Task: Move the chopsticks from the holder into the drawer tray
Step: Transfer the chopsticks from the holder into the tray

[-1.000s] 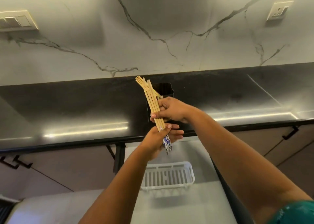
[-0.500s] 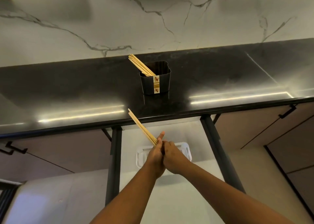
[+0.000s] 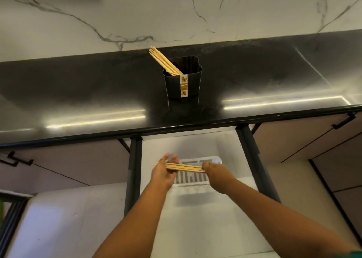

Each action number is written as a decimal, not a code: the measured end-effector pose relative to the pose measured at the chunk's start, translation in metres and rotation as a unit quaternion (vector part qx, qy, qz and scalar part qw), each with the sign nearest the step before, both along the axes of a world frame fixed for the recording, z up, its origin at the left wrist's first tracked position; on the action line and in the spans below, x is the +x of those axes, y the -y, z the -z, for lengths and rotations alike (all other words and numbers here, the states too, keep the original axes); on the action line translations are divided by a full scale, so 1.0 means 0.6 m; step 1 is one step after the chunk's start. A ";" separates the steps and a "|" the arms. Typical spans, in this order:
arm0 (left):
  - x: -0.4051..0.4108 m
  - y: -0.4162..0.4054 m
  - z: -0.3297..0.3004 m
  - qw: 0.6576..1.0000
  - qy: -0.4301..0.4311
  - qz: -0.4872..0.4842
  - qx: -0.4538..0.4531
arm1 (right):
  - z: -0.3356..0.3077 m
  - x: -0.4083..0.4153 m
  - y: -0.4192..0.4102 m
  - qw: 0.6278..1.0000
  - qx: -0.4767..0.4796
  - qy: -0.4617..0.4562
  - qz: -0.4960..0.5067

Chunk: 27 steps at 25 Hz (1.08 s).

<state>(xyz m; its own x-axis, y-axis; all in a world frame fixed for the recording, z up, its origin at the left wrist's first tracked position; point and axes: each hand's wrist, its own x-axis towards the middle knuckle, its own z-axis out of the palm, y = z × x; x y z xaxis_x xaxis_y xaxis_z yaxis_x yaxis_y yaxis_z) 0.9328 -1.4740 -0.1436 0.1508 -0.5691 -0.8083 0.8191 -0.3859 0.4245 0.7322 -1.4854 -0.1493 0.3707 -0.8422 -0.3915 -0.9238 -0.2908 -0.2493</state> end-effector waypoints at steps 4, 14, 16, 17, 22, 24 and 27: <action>0.088 -0.003 0.043 0.977 0.199 0.034 0.069 | 0.062 -0.009 0.029 0.995 0.015 -0.093 -0.042; 0.044 -0.042 0.121 0.422 0.641 0.635 -0.092 | 0.117 0.034 0.080 0.965 0.085 -0.212 -0.127; 0.039 -0.034 0.124 0.370 0.607 0.699 -0.075 | 0.120 0.035 0.083 0.968 0.090 -0.195 -0.131; 0.036 -0.031 0.127 0.349 0.596 0.720 -0.067 | 0.125 0.036 0.081 0.971 0.097 -0.179 -0.124; 0.017 -0.029 0.132 0.348 0.567 0.746 -0.023 | 0.149 0.038 0.055 0.986 0.098 -0.085 -0.101; 0.017 -0.033 0.132 0.375 0.577 0.726 -0.028 | 0.152 0.036 0.051 0.988 0.095 -0.069 -0.100; 0.019 -0.033 0.125 0.404 0.572 0.712 -0.038 | 0.137 0.040 0.053 0.988 0.111 -0.080 -0.072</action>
